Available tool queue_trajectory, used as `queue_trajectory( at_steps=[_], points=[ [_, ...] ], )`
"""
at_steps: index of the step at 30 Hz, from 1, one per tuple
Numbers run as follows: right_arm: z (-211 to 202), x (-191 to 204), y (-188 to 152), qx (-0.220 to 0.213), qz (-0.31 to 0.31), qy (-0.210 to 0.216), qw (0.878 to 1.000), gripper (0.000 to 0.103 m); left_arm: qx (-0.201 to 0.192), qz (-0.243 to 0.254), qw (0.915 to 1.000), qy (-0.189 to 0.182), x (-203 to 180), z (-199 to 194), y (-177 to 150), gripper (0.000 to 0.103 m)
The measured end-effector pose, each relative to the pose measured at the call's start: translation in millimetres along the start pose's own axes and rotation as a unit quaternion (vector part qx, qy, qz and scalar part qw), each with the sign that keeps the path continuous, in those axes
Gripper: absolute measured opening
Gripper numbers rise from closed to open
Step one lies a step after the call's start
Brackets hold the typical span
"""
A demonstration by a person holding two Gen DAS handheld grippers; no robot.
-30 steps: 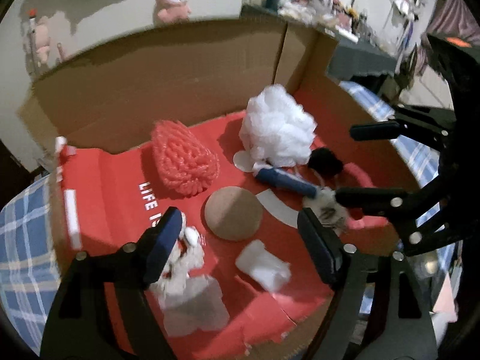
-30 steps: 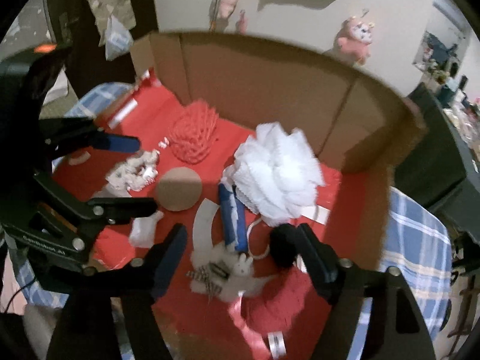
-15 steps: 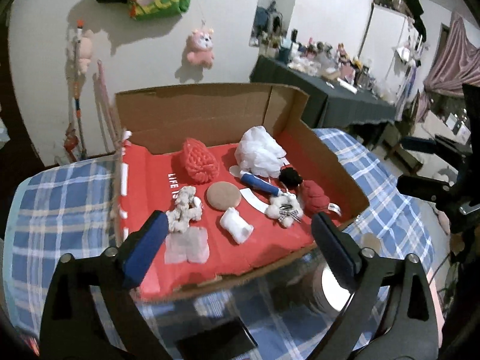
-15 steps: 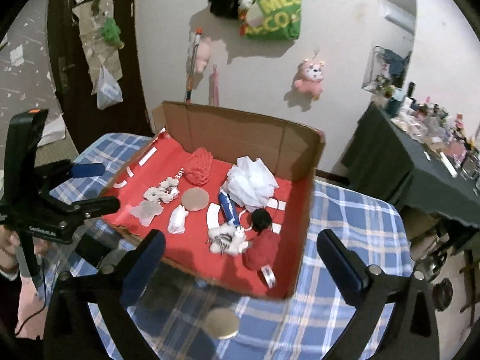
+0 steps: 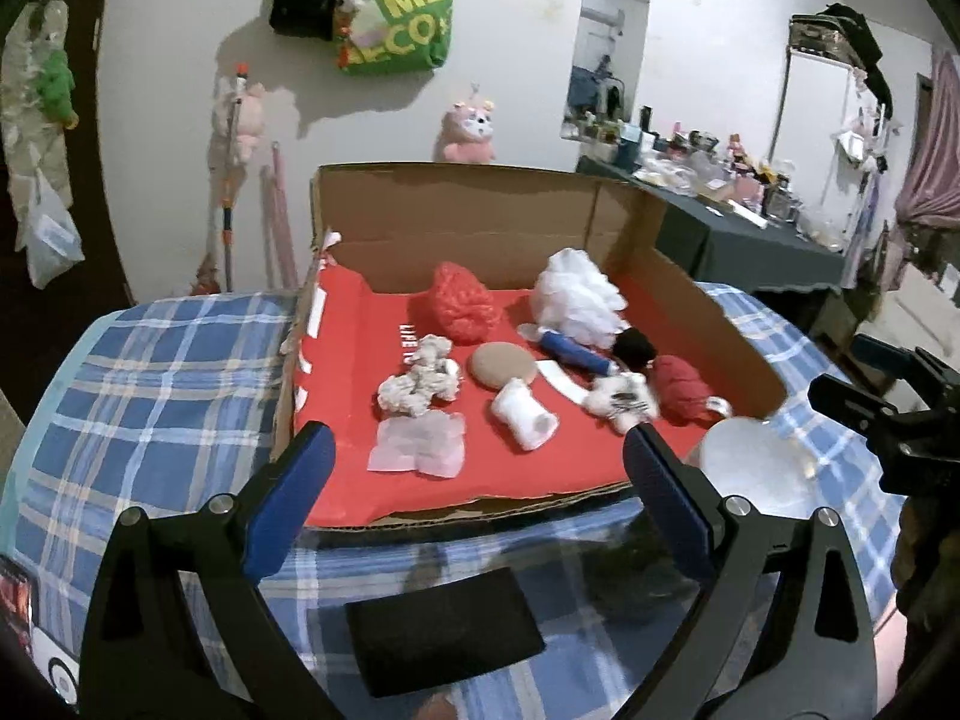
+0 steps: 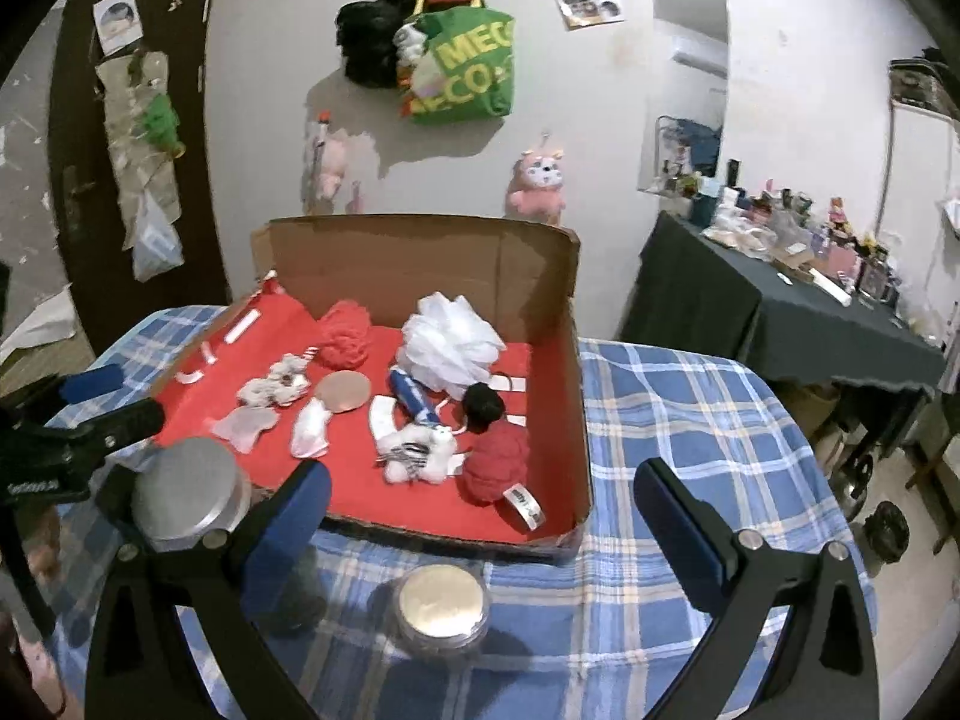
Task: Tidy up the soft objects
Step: 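Withdraw both tools from the box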
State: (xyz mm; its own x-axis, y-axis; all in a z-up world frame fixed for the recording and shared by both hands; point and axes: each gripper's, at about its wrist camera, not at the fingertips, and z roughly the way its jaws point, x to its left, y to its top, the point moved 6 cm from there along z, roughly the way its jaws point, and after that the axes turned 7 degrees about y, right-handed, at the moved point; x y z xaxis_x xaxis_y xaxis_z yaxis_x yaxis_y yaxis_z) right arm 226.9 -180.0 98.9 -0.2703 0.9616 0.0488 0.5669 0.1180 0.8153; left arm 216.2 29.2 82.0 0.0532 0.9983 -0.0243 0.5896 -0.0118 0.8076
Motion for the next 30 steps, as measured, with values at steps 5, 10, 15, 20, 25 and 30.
queue_trajectory(
  at_steps=[5,10,15,20,25,30],
  points=[
    [15.5,-3.0,-13.4,-0.017,0.002,-0.013,1.000,0.103,-0.021,0.007,0.9996,0.018,-2.1,6.7,-12.7,0.098],
    [25.3,-5.0,-19.5,-0.026,0.005,-0.012,1.000,0.103,-0.035,0.013,0.9988,0.032,-3.0,11.8,-17.7,0.098],
    [33.5,-3.6,-23.8,-0.028,0.000,-0.019,0.999,0.103,-0.030,0.011,0.9991,0.027,-3.0,20.6,-24.4,0.098],
    [42.6,-3.5,-27.6,-0.024,-0.004,-0.024,0.999,0.103,-0.034,0.017,0.9985,0.039,-2.1,23.6,-25.3,0.098],
    [48.8,-4.9,-28.4,-0.024,-0.002,-0.028,0.999,0.103,-0.035,0.012,0.9983,0.046,-0.8,24.4,-23.3,0.098],
    [52.2,-4.6,-28.9,-0.028,-0.005,-0.034,0.999,0.103,-0.028,0.006,0.9984,0.048,4.0,29.7,-20.1,0.098]
  ],
)
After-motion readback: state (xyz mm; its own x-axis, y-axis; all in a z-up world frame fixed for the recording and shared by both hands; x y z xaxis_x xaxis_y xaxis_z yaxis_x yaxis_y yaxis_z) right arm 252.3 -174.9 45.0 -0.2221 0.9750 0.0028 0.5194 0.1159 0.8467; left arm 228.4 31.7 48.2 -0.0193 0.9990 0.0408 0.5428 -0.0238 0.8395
